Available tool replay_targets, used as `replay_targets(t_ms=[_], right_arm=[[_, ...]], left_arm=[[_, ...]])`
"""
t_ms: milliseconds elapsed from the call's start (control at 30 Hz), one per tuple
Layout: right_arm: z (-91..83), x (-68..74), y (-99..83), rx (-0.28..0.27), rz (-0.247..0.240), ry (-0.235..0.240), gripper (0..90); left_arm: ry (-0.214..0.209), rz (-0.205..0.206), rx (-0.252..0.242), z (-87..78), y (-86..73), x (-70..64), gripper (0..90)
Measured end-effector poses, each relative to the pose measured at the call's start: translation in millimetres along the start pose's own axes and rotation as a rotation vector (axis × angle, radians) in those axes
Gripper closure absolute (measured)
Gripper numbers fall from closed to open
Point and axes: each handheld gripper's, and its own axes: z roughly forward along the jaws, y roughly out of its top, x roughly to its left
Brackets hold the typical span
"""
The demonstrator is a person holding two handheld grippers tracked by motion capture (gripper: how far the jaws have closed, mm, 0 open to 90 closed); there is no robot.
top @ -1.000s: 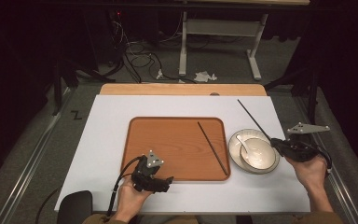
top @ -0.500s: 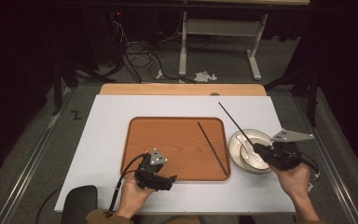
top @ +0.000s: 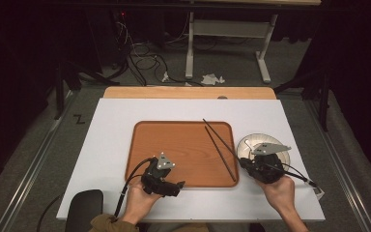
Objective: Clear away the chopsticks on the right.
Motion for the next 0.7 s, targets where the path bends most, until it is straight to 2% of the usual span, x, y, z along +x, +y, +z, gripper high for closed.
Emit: replay_targets(t_ms=[100, 200, 233, 300, 500, 700], right_arm=[[8.7, 6.0, 0.8, 0.017, -0.003, 0.002, 86.4], [28.1, 15.7, 3.1, 0.065, -0.025, -0.001, 86.3], [28.1, 15.7, 3.1, 0.065, -0.025, -0.001, 86.3], [41.6, 18.9, 4.2, 0.094, -0.006, 0.013, 86.3], [55.5, 22.8, 3.6, 0.123, 0.001, 0.021, 86.2], [72.6, 26.0, 1.2, 0.177, -0.018, 0.026, 85.8]], left_arm=[[-0.003, -0.001, -0.001, -0.1, 0.3, 0.2, 22.2], [-0.004, 0.0, 0.002, 0.4, 0.4, 0.3, 22.2], [-0.004, 0.0, 0.002, 0.4, 0.4, 0.3, 22.2], [-0.004, 0.0, 0.0, -0.1, 0.4, 0.4, 22.2], [0.002, 0.004, 0.001, -0.3, 0.0, -0.7, 22.2], [0.01, 0.012, 0.009, -0.3, -0.7, -1.5, 22.2]])
